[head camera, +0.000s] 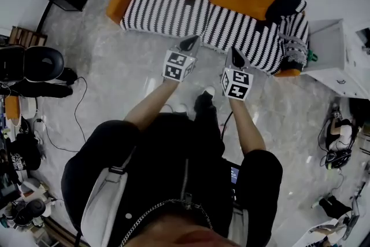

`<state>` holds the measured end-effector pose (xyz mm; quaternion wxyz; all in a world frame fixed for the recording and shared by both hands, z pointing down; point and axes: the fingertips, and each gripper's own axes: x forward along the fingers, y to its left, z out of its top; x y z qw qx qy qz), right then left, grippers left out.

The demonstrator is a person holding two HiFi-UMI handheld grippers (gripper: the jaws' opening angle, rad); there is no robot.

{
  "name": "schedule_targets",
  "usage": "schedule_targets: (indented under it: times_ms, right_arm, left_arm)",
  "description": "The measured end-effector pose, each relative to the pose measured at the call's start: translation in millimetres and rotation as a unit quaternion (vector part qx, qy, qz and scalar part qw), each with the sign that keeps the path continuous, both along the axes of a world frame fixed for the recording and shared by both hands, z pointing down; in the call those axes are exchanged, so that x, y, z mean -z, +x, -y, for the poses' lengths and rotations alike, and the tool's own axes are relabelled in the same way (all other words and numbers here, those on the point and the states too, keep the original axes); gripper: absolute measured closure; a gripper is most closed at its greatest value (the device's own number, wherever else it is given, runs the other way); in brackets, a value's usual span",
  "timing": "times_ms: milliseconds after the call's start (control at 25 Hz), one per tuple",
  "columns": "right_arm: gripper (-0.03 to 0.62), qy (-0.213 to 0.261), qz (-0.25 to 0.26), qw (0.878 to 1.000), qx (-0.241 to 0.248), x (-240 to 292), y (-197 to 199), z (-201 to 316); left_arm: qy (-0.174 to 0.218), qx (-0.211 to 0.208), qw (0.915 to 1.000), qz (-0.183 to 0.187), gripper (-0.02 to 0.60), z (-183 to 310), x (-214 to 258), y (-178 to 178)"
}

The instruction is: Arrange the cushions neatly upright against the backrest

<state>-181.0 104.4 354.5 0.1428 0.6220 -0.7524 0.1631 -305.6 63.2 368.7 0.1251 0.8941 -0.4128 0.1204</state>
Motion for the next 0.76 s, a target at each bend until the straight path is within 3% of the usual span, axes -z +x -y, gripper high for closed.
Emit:
schedule_targets:
  times_ms: [360,560,760]
  right_arm:
    - [0.592,-0.009,0.029,0.999,0.012,1.4,-24.4,-43.0]
    - [0.592,-0.004,0.020,1.000,0.014,7.8,-29.2,-41.8]
    - [0.592,-0.008,0.041,0.999,-0.007,5.0,-24.6,-41.6]
  left_arm:
    - [0.003,-0.010,0.9999,-0.005,0.571,-38.0,7.3,-8.2]
    - [0.003,-0.010,0.9999,-0.004,0.571,-41.7,8.6,-12.0]
    - [0.004,-0.011,0.9999,-0.002,0.571,-44.8,7.5,-15.1]
